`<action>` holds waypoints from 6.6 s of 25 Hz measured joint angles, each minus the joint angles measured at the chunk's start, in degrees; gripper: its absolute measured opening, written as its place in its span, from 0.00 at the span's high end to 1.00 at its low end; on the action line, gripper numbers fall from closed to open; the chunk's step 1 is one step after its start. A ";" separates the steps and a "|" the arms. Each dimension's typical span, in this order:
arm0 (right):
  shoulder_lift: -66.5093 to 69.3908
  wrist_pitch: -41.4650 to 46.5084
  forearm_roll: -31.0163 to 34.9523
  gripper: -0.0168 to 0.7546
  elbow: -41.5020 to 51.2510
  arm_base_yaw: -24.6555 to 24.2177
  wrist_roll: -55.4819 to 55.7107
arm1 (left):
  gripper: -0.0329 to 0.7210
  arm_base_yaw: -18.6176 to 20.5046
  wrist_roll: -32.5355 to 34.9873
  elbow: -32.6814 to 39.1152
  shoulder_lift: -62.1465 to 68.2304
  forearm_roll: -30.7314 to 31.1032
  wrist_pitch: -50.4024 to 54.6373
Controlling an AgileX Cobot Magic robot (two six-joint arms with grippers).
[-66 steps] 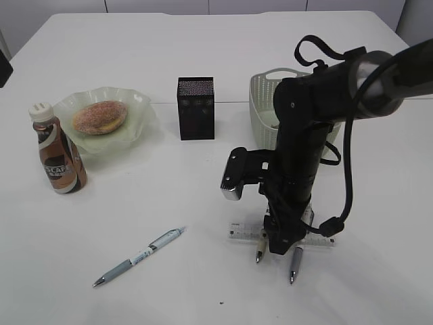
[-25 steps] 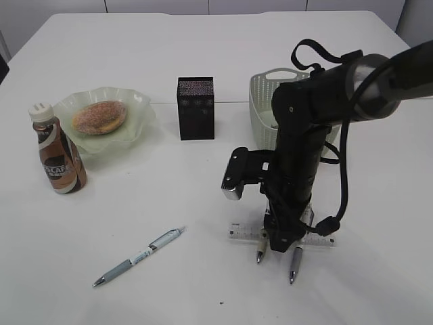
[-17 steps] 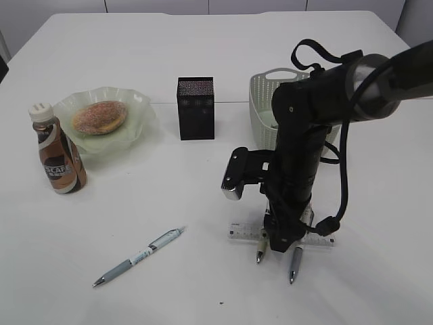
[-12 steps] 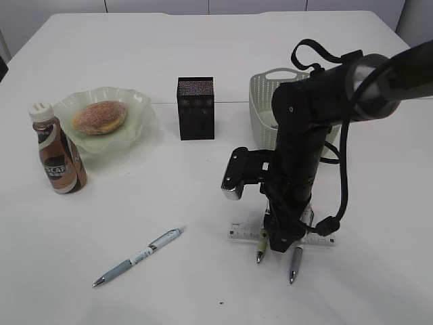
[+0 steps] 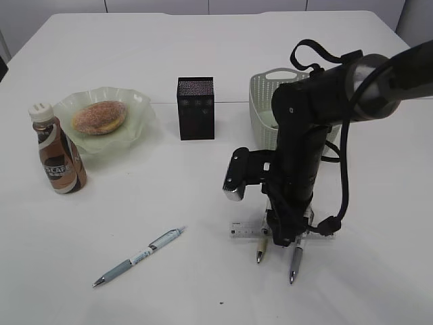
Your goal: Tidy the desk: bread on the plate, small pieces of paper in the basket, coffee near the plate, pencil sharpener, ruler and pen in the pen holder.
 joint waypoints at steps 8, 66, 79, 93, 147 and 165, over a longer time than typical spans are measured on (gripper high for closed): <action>0.00 0.44 -1.19 0.63 -0.14 0.00 0.17 | 0.47 0.00 0.00 0.00 0.00 0.00 0.00; -20.30 -34.77 -3.10 0.63 8.93 2.86 62.18 | 0.47 0.00 0.10 0.00 0.00 0.37 0.00; -16.97 -61.79 -10.56 0.63 10.02 2.86 61.48 | 0.47 0.00 0.10 0.00 0.00 0.37 0.00; -1.08 -67.34 -10.92 0.63 -11.71 0.78 56.31 | 0.47 0.00 0.10 0.00 0.00 0.62 0.00; 16.25 -68.07 -10.23 0.52 -27.64 -1.59 56.60 | 0.47 0.00 0.10 0.00 0.84 3.11 -0.10; -7.36 -10.12 -3.50 0.52 -29.45 -1.59 60.88 | 0.47 0.00 0.10 0.00 0.84 3.22 -0.10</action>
